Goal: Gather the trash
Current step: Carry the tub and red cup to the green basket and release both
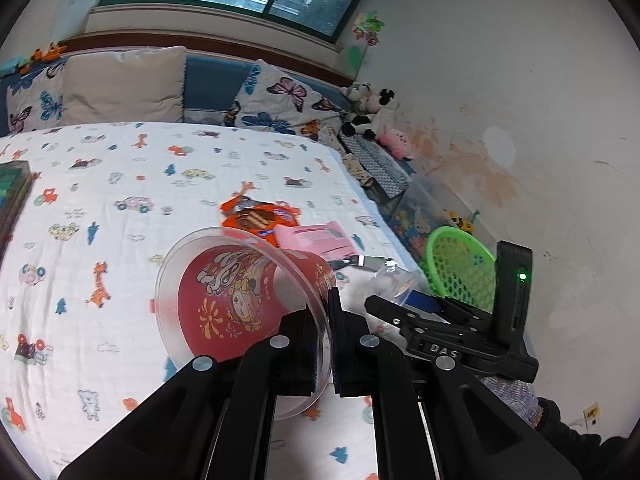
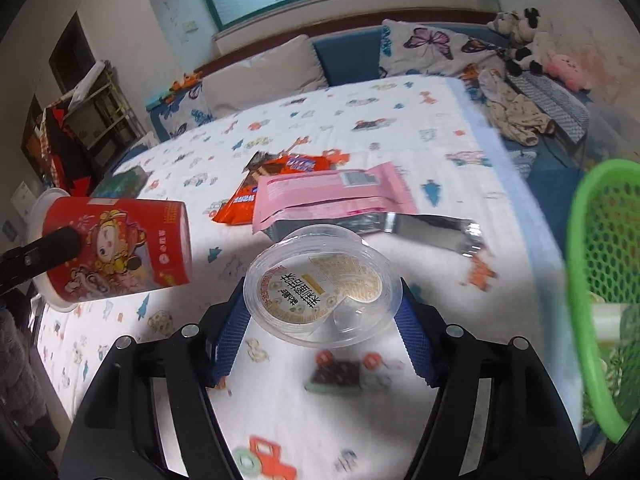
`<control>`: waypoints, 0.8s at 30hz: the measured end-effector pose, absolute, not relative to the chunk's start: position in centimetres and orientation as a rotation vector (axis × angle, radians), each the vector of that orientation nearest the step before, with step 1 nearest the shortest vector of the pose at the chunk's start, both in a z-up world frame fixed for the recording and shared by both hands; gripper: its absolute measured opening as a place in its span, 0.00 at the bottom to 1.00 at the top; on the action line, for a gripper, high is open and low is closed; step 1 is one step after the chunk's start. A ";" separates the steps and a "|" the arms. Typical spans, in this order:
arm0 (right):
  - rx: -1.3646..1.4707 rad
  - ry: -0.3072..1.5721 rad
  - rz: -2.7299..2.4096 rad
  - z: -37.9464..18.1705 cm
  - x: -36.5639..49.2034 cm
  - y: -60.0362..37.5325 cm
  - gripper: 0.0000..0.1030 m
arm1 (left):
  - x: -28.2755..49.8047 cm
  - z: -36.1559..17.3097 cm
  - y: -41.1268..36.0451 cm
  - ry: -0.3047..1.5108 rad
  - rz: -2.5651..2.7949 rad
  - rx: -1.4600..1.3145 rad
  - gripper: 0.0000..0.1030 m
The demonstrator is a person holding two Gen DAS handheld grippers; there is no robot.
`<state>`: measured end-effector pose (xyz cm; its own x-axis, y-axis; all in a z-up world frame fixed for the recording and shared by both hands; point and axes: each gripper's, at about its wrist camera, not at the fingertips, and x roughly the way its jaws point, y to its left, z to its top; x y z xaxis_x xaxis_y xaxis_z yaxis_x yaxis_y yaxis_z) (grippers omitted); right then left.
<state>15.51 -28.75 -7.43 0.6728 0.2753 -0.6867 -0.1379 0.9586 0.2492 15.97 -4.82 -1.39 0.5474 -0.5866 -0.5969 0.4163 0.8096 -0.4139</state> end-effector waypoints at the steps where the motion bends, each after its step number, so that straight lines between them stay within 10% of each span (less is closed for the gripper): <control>1: 0.187 0.792 0.220 -7.1 14.9 -29.5 0.67 | 15.9 -1.3 -5.2 0.792 -0.610 -0.232 0.05; 24: 0.293 0.780 -0.203 -6.7 7.1 -48.8 0.68 | 16.1 1.2 -20.2 0.813 -0.863 -0.111 0.05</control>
<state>7.12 -48.75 -6.69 0.6947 -0.0719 -0.7157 0.2866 0.9403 0.1838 16.10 -20.22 1.18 0.3764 -0.7128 -0.5918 0.6329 0.6643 -0.3976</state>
